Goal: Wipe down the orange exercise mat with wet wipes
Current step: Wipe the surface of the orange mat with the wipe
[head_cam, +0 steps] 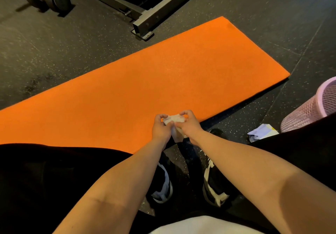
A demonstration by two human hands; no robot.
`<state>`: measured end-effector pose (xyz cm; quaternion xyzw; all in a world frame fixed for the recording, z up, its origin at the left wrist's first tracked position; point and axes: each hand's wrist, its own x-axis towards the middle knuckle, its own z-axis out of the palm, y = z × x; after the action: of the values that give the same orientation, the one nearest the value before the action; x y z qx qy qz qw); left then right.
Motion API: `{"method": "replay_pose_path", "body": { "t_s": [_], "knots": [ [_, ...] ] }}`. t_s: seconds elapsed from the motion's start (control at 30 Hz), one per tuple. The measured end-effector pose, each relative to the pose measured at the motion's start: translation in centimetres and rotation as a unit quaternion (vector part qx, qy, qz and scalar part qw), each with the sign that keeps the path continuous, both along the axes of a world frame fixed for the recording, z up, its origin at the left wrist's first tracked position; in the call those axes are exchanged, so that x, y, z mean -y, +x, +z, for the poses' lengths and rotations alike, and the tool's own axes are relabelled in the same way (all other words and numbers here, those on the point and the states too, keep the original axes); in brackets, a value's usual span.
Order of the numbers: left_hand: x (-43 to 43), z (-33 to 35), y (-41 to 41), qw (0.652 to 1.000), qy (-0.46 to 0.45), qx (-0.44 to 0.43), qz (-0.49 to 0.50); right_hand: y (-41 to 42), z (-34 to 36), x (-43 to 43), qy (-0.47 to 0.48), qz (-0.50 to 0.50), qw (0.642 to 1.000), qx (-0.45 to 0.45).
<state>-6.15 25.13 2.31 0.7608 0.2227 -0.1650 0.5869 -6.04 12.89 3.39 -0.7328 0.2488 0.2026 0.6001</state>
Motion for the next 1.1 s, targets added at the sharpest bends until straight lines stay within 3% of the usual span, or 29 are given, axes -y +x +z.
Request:
{"method": "replay_pose_path", "body": {
  "t_s": [0.2,0.43,0.57,0.7,0.87,1.1],
  "knots": [
    [0.1,-0.1,-0.1,0.999,0.027,0.025,-0.014,-0.2,-0.4,0.0,-0.052,-0.014,0.998,0.012],
    [1.7,0.4,-0.4,0.998,0.001,0.005,-0.066,0.3,0.1,0.5,-0.041,-0.061,0.997,0.01],
    [2.9,0.5,-0.2,0.998,0.033,-0.004,-0.057,0.4,0.3,0.9,-0.021,-0.031,0.999,-0.005],
    [3.2,0.7,-0.6,0.996,0.045,0.001,-0.072,0.2,0.2,0.9,-0.061,0.0,0.998,0.001],
    [2.9,1.2,-0.6,0.991,0.06,-0.003,-0.121,0.3,0.4,1.4,-0.122,-0.03,0.992,-0.017],
    [2.9,1.2,0.1,0.982,0.122,-0.023,-0.142,0.4,0.9,2.2,-0.121,-0.032,0.992,0.022]
  ]
}}
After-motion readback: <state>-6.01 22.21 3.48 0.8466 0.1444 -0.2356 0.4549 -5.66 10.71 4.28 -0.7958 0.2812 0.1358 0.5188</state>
